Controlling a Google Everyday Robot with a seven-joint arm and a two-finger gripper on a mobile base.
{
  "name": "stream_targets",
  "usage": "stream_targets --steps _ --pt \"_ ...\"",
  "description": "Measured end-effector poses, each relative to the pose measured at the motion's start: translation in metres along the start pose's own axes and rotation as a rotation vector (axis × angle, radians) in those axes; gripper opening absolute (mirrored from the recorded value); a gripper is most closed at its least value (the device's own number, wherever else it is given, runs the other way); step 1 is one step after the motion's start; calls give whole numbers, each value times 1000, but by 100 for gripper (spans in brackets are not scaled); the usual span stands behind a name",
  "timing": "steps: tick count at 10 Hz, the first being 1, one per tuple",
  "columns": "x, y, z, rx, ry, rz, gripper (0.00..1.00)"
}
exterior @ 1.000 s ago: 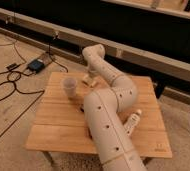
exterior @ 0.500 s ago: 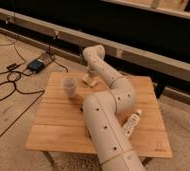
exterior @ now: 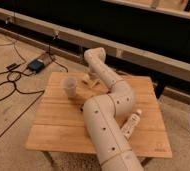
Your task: Place the white sponge in the ceramic bowl
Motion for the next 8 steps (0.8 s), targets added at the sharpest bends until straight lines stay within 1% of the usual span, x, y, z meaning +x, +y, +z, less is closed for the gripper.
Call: stream_targets --steps 2,4,8 --pt "1 -1 0 -2 3 3 16" --pt "0 -3 -4 1 -2 6 0" --pt "-2 -9 -14 8 -21 18 0"
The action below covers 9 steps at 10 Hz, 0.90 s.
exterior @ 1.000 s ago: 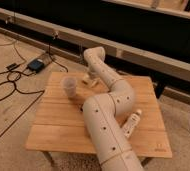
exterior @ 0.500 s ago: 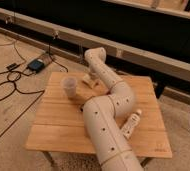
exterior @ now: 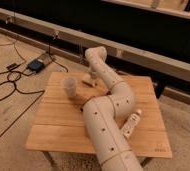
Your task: Place the white sponge in the ceramic bowl
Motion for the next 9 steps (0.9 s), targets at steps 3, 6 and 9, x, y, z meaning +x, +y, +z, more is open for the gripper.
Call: stream_targets --steps 3,6,9 --pt "1 -8 -10 6 -14 25 0" --pt "9 -19 -25 24 -5 54 0" --pt "23 -31 -46 65 43 80 0"
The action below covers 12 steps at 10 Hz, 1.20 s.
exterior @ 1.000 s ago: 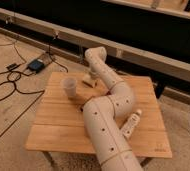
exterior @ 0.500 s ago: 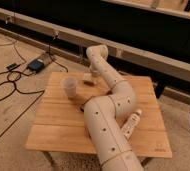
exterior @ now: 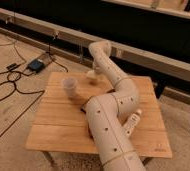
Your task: Place the white sponge in the ceramic bowl
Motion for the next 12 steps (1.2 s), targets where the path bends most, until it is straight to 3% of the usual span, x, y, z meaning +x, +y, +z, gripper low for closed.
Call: stream_targets --steps 5,8,10,12 --pt "12 -6 -31 35 42 51 0" --pt "15 1 -44 38 21 87 0" --pt "28 18 -52 41 4 92 0" --pt "56 35 -57 50 -7 106 0"
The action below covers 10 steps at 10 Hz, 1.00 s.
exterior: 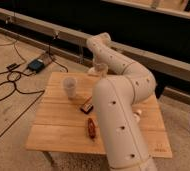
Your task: Place the white sponge in the ceramic bowl
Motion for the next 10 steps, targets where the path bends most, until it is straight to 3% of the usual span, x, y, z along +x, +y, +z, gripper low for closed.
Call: stream_targets --steps 4,10 --pt "72 12 -8 14 -30 99 0" --pt "117 -2 -6 11 -40 226 0"
